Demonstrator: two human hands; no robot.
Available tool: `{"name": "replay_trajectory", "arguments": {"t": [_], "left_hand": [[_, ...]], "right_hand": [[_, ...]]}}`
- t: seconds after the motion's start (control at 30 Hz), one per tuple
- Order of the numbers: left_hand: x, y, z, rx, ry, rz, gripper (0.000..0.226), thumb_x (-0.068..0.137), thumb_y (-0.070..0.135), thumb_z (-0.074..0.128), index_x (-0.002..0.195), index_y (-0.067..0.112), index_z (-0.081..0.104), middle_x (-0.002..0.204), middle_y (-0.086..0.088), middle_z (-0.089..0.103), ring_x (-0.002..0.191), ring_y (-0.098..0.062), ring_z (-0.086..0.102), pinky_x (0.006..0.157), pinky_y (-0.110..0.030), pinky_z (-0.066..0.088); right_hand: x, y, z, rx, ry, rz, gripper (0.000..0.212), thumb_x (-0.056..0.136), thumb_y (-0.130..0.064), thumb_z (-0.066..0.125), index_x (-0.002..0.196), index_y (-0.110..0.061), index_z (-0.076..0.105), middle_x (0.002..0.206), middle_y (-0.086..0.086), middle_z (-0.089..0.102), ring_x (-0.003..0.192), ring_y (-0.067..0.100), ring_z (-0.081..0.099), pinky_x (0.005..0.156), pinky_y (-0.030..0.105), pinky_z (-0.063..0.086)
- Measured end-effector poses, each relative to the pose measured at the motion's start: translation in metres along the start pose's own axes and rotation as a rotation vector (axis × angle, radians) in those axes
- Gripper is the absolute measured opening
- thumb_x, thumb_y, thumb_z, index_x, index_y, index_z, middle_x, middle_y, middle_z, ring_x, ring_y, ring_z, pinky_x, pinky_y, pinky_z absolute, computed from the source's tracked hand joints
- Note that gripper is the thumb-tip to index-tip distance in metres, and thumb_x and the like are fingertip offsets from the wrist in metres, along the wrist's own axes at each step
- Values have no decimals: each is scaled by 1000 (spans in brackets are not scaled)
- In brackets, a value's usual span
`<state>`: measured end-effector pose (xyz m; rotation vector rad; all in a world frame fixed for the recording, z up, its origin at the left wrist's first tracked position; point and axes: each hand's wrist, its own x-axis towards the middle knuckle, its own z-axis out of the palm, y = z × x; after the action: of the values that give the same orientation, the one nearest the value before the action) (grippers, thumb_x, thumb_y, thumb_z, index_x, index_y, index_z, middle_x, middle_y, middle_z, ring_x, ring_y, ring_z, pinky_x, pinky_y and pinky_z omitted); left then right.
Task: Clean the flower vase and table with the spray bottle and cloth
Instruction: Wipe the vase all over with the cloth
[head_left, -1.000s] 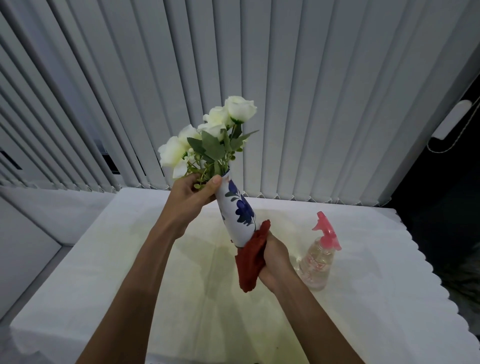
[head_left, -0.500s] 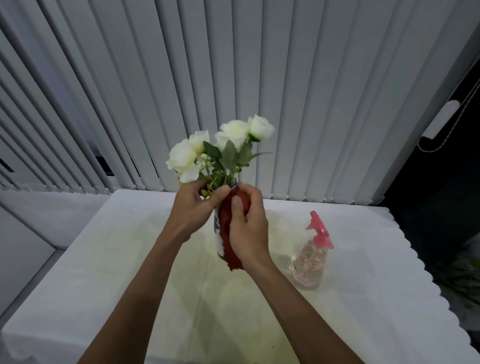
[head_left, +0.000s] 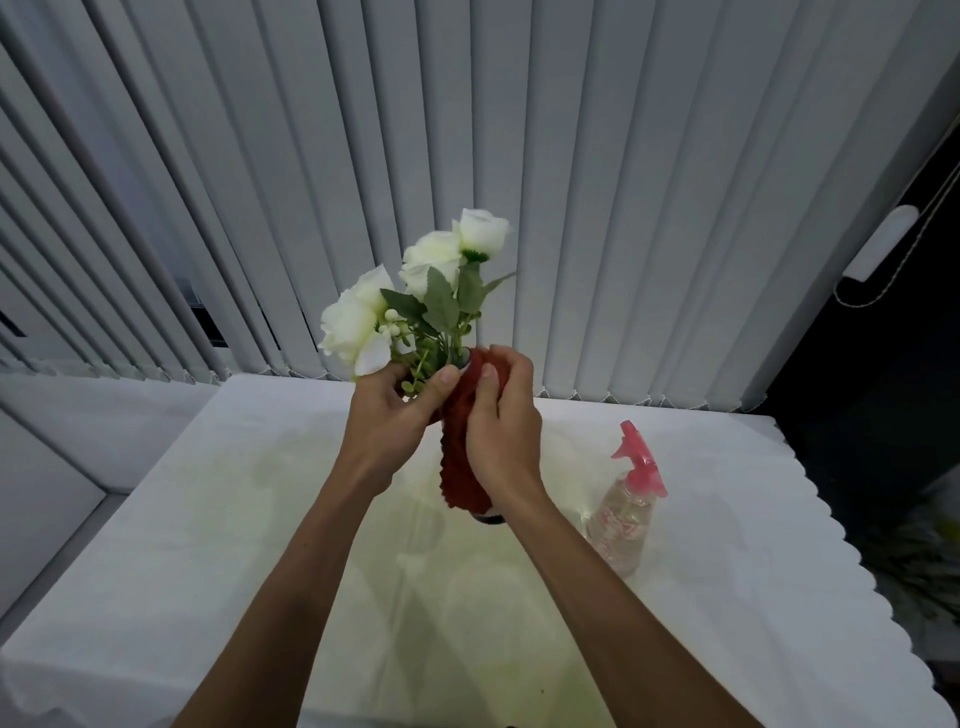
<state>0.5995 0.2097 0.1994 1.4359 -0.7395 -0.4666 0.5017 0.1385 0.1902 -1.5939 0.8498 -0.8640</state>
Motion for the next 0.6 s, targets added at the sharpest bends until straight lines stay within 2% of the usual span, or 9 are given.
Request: {"name": "replay_trajectory", "arguments": {"t": [0.03,0.1,0.2,0.27,0.37,0.43,0.47,0.53,0.6], "left_hand": [[-1,2,-1,-29,-14,7,29,84,32,74,109,19,74,112,-4,77,108,-23,72,81,-36,63],[0,3,-5,-51,-37,18,23,83,28,72,106,24,72,112,-2,77,107,-21,72,76,-29,61],[1,3,-10,-26,-66,5,17,90,21,68,106,25,71,112,0,76,106,-20,73,74,-28,61],[1,2,-10,0,-75,2,18,91,21,68,108,20,71,112,-4,76,106,-22,73,75,-30,62],[1,3,-7,35,-109,26,25,88,28,71,110,16,73,110,-8,77,106,-27,72,80,-37,63],[2,8,-7,22,-123,36,30,83,31,71,110,17,72,109,-5,77,105,-24,73,83,-39,62],[4,12,-8,8,-126,41,29,83,29,70,109,18,71,108,-1,78,103,-20,74,82,-37,63],[10,21,-12,-14,-121,54,19,89,21,67,107,21,70,104,8,77,99,-13,74,80,-33,63],[14,27,-18,4,-119,77,17,94,15,63,108,22,69,104,10,77,98,-11,74,79,-33,63]], "right_hand": [[3,4,-2,-35,-3,28,25,111,-31,38,130,-24,53,100,-16,64,90,6,63,82,26,49],[13,18,-8,-34,-49,209,24,106,-36,45,120,-23,61,106,-6,69,99,17,66,91,35,53],[16,29,-15,48,-143,487,23,99,-34,53,112,-19,66,112,8,75,103,27,71,99,48,58],[14,21,-14,96,-124,453,20,100,-30,54,111,-20,67,110,5,75,103,25,71,98,46,58],[11,3,-12,169,-89,280,19,106,-30,49,115,-27,65,105,-11,68,100,6,65,91,33,55],[8,4,-12,135,-79,227,19,107,-35,46,113,-31,64,101,-17,66,96,-1,62,86,28,53],[6,12,-12,101,-74,237,20,106,-39,46,111,-32,64,100,-17,67,95,1,63,87,30,53],[3,33,-17,125,-58,395,24,99,-45,51,107,-31,68,104,-7,74,98,14,69,93,39,58],[0,52,-20,269,-99,637,34,91,-43,58,110,-20,76,111,10,79,99,32,75,90,48,62]]}}
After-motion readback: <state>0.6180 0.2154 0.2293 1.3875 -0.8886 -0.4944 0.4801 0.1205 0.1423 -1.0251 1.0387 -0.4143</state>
